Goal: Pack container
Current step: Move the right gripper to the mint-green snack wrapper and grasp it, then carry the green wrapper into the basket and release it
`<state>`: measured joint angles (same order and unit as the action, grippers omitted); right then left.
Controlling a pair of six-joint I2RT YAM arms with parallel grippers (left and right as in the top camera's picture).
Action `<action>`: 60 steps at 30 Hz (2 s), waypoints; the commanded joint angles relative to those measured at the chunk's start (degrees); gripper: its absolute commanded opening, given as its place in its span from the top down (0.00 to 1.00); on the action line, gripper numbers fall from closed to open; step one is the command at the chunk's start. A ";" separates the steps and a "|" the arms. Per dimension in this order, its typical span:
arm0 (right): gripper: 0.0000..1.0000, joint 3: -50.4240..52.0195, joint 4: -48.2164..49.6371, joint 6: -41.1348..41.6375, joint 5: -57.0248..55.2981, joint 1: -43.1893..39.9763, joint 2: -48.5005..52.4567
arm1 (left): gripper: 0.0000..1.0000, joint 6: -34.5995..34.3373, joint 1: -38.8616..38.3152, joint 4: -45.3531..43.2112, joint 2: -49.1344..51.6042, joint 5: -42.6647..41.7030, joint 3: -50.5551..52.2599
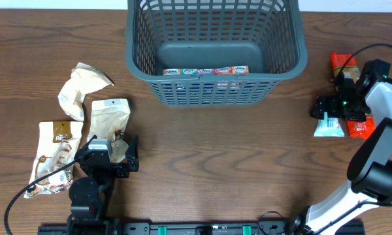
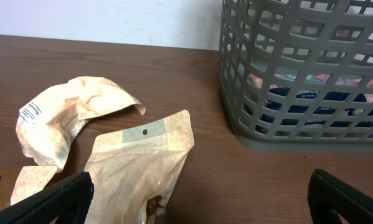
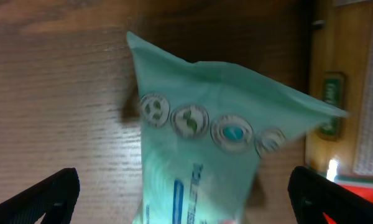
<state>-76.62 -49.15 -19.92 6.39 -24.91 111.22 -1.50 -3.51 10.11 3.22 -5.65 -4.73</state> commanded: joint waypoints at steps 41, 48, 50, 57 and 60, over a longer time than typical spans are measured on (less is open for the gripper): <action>0.97 -5.42 -1.29 -0.24 3.63 3.58 5.01 | 0.01 0.13 -0.17 0.50 0.02 -0.37 1.40; 0.99 -28.92 -8.94 4.04 4.59 7.39 -1.40 | 0.01 0.11 -0.17 0.50 0.02 -0.37 1.40; 0.99 -37.05 -9.60 6.58 4.55 8.13 -3.32 | 0.01 0.13 -0.17 0.50 0.02 -0.37 1.40; 0.99 -55.89 -11.17 0.94 8.26 13.57 -7.43 | 0.01 0.11 -0.17 0.50 0.02 -0.37 1.40; 0.99 -58.66 -14.67 -12.76 15.47 19.23 -8.46 | 0.01 0.11 -0.17 0.50 0.02 -0.39 1.40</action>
<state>-133.71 -61.43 -20.08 13.43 -10.72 102.61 -1.50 -3.51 10.09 3.22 -5.65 -4.73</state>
